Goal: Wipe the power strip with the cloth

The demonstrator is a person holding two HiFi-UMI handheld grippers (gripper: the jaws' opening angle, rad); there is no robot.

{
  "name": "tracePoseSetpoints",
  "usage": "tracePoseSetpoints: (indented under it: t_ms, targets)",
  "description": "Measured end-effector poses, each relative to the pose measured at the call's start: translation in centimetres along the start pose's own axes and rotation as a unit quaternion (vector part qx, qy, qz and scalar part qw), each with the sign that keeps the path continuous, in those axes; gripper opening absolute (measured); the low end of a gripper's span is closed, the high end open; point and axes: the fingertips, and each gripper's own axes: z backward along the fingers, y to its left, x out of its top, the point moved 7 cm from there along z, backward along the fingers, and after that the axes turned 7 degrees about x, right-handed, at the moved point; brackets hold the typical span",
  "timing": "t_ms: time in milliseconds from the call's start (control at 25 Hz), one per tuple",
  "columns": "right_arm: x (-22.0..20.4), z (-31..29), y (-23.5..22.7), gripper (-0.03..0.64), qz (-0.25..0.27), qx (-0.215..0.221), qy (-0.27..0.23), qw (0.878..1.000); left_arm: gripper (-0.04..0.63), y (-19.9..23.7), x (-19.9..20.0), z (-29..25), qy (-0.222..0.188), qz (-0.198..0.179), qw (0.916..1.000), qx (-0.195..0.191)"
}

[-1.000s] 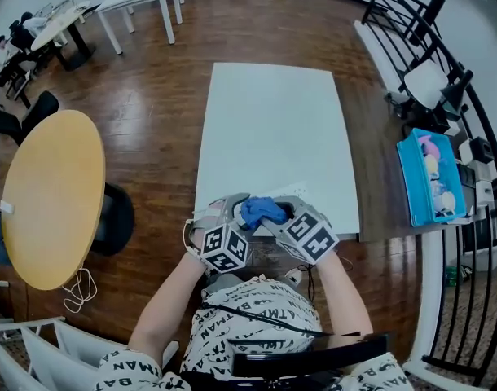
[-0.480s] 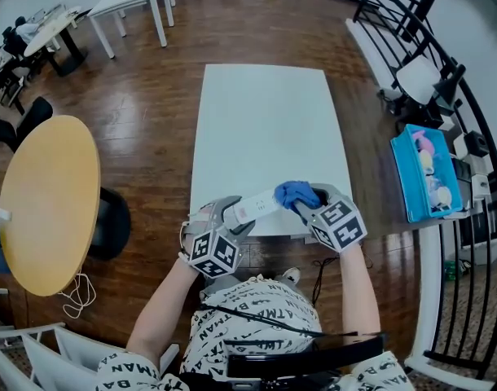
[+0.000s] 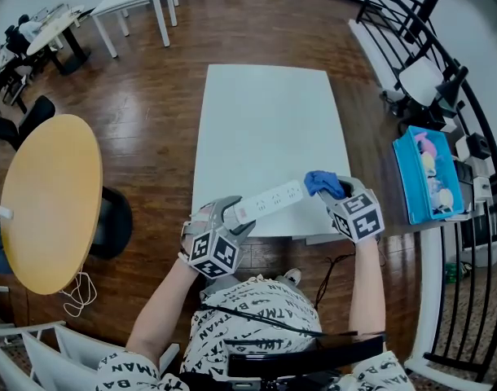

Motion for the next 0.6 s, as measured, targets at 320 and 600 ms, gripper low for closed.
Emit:
tracePoseSetpoints:
  t_ms: [320, 600]
  targets:
    - [1.2, -0.5, 2.1, 0.135, 0.009, 0.020, -0.011, 1.000, 0.282, 0.2, 0.1, -0.6, 0.006, 0.000, 1.0000, 0.000]
    - [2.0, -2.3, 5.8, 0.135, 0.042, 0.047, 0.001, 0.998, 0.282, 0.4, 0.2, -1.0, 0.012, -0.007, 0.9999, 0.005]
